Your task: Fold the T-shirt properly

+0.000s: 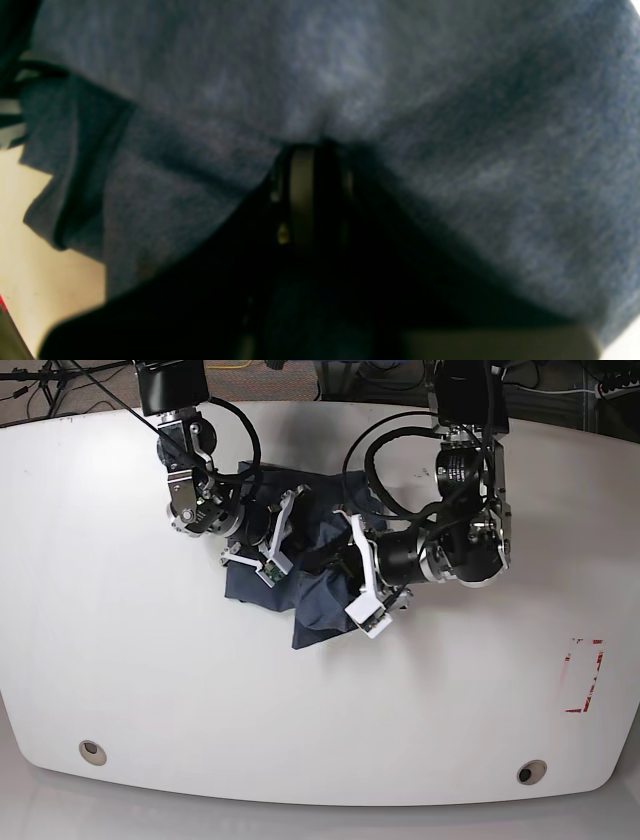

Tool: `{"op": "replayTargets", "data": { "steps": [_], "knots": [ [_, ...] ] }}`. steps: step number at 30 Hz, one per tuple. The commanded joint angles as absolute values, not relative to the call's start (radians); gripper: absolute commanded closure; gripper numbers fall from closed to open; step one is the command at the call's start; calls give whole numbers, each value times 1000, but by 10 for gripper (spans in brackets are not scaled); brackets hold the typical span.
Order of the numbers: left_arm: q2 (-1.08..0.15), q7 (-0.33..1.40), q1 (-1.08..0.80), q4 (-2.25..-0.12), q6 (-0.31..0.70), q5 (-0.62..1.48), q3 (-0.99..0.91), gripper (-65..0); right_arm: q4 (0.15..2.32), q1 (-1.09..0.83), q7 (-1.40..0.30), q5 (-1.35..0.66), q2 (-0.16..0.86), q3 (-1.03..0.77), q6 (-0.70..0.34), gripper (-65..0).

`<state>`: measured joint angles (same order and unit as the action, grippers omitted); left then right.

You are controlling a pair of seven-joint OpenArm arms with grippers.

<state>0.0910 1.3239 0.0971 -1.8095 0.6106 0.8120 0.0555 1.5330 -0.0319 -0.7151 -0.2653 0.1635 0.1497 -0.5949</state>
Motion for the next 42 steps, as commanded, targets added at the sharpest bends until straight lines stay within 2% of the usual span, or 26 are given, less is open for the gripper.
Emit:
{"op": "replayTargets", "data": {
  "steps": [1,9,15,36,42],
  "knots": [
    [110,1302,114,-1814,616,837,56,-100,1626,-45,-763,-251,186,134,-588,-52],
    [110,1300,113,-1814,616,811,59,-100,1845,-76,-889,-257,203,13,-599,-54],
    [105,1300,113,-1814,616,811,58,-100,1922,-113,-903,-257,214,-59,-599,-54],
    [104,1302,113,-1814,616,811,58,-100,1922,-236,-905,-248,236,-216,-653,-54],
    [104,1302,113,-1814,616,811,61,-100,1844,-245,-892,-246,236,-216,-654,-54]
  ]
}}
